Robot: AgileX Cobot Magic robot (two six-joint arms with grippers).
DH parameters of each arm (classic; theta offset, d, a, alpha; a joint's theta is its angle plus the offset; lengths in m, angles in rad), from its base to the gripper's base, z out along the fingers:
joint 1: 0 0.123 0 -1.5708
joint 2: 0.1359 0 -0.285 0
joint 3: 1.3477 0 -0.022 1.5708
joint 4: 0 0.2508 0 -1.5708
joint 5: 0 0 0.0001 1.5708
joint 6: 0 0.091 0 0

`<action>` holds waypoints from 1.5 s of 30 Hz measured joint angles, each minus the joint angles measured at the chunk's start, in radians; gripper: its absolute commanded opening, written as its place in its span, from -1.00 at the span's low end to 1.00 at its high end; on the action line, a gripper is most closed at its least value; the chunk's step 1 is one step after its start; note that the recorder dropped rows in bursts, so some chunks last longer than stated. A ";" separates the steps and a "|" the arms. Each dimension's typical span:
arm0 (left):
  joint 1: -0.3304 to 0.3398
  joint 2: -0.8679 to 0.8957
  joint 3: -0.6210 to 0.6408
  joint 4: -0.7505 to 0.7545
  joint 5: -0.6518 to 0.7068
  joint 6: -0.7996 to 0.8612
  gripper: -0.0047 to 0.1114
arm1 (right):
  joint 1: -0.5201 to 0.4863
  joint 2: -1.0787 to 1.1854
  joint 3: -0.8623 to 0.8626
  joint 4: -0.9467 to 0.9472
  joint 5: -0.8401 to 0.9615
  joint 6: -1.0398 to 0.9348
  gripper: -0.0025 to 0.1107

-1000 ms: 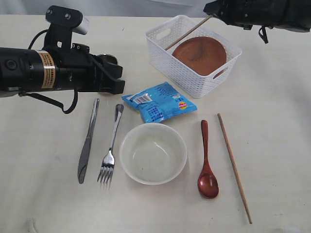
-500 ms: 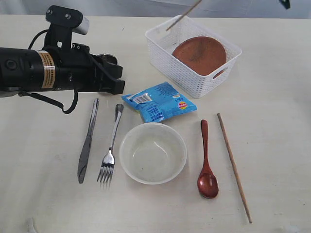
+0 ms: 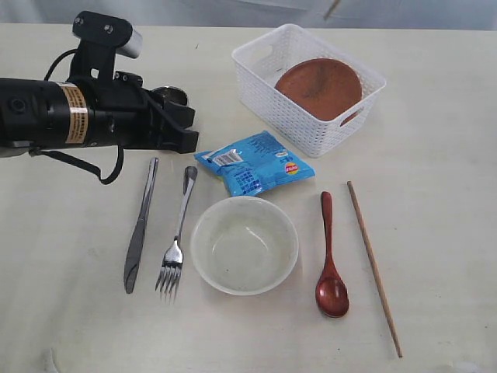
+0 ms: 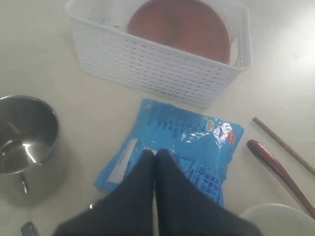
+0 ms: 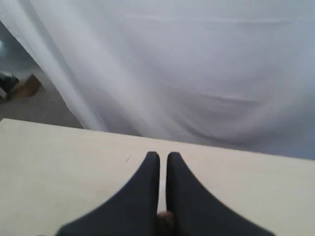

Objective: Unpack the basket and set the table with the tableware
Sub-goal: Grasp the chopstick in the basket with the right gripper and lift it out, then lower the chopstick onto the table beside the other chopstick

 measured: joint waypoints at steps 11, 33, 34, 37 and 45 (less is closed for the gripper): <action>0.000 0.000 0.002 0.000 0.000 0.000 -0.92 | 0.000 -0.069 -0.039 -0.476 0.574 0.450 -0.96; 0.000 0.000 0.002 0.018 0.007 0.000 -0.92 | 0.350 -0.156 0.527 -0.874 0.544 0.870 -0.96; 0.000 0.000 0.002 0.018 0.007 0.000 -0.92 | 0.350 -0.156 0.558 -0.867 0.469 0.884 -0.96; 0.000 0.000 0.002 0.018 0.007 0.000 -0.92 | 0.350 -0.131 0.592 -0.861 0.364 0.895 -0.96; 0.000 0.000 0.002 0.018 0.007 0.000 -0.92 | 0.350 0.061 0.601 -0.884 0.083 0.935 -0.96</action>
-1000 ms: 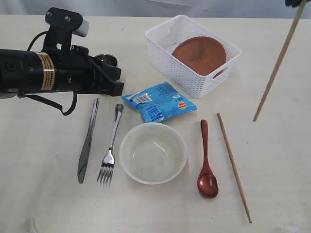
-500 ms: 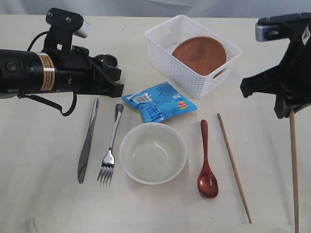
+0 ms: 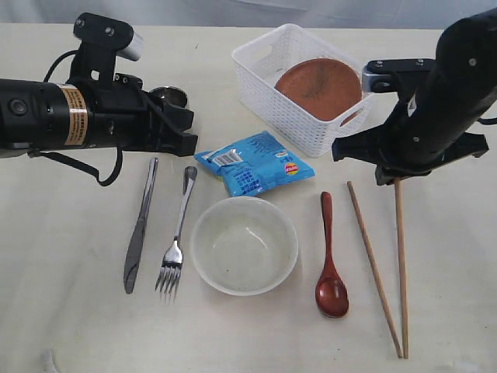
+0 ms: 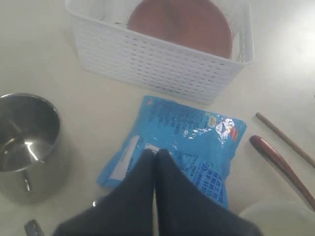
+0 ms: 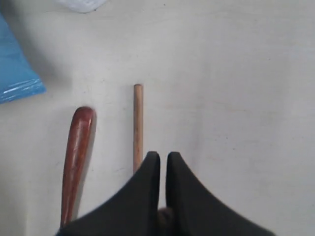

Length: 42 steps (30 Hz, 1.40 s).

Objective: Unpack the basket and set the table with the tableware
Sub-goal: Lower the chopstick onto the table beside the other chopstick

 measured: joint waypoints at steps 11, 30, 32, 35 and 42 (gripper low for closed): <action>0.000 0.000 0.000 0.000 0.000 0.000 -0.92 | 0.000 0.136 0.000 -0.054 -0.161 0.053 -0.96; 0.000 0.000 0.012 0.001 0.000 -0.004 -0.92 | 0.000 0.158 0.011 -0.108 -0.207 0.084 -0.96; 0.000 -0.002 0.012 0.001 0.000 -0.004 -0.92 | 0.000 0.158 0.011 -0.108 -0.207 0.084 -0.96; 0.000 -0.002 0.012 0.001 0.000 -0.004 -0.92 | 0.000 0.158 0.011 -0.108 -0.207 0.084 -0.96; 0.000 -0.002 0.012 0.001 0.000 -0.004 -0.92 | 0.000 0.158 0.011 -0.110 -0.207 0.084 -0.96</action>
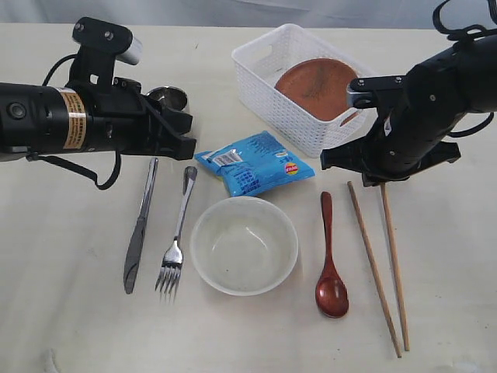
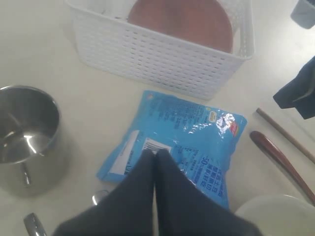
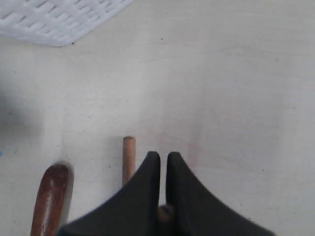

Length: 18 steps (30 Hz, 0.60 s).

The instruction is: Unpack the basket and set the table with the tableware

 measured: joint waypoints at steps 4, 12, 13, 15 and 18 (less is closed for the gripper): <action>0.000 0.000 0.000 0.000 0.000 0.000 -0.92 | 0.000 0.000 0.000 0.000 0.000 0.000 -0.96; 0.000 0.000 0.000 0.000 0.000 0.000 -0.92 | 0.000 0.000 0.000 0.002 0.008 0.000 -0.85; 0.000 0.000 0.000 0.000 0.000 0.000 -0.92 | 0.000 0.002 0.000 0.004 0.008 0.000 -0.78; 0.000 0.000 0.000 0.000 0.000 0.000 -0.92 | 0.000 0.012 0.000 0.006 0.008 0.000 -0.56; 0.000 0.000 0.000 0.000 0.000 0.000 -0.92 | 0.000 0.034 0.000 0.013 0.008 0.000 -0.43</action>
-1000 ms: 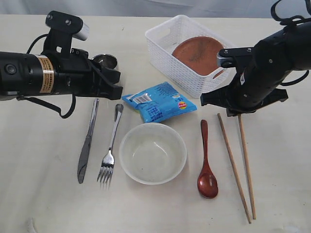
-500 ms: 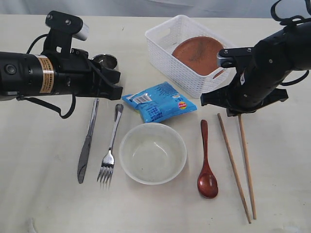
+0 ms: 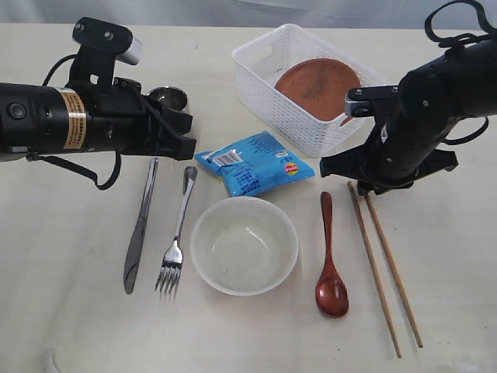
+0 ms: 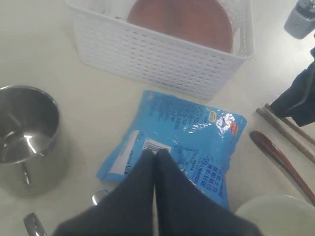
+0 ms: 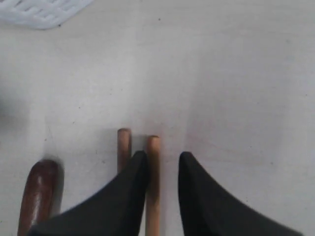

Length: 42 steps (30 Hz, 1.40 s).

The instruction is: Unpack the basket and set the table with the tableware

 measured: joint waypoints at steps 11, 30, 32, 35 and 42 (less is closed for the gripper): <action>0.000 0.000 0.000 0.000 0.000 0.000 -0.92 | 0.000 0.007 0.000 0.008 -0.008 0.000 -0.43; 0.000 0.000 0.000 0.000 0.000 0.000 -0.92 | 0.002 -0.068 0.019 -0.157 0.162 0.149 -0.96; 0.000 0.000 0.000 0.000 0.000 0.000 -0.92 | 0.002 -0.059 0.046 -0.138 0.152 0.151 -0.96; 0.000 0.000 0.000 0.000 0.000 0.000 -0.92 | 0.004 -0.053 0.091 -0.122 0.126 0.153 -0.96; 0.000 0.000 0.000 0.000 0.000 0.000 -0.92 | 0.015 -0.063 0.136 0.030 0.103 0.052 -0.96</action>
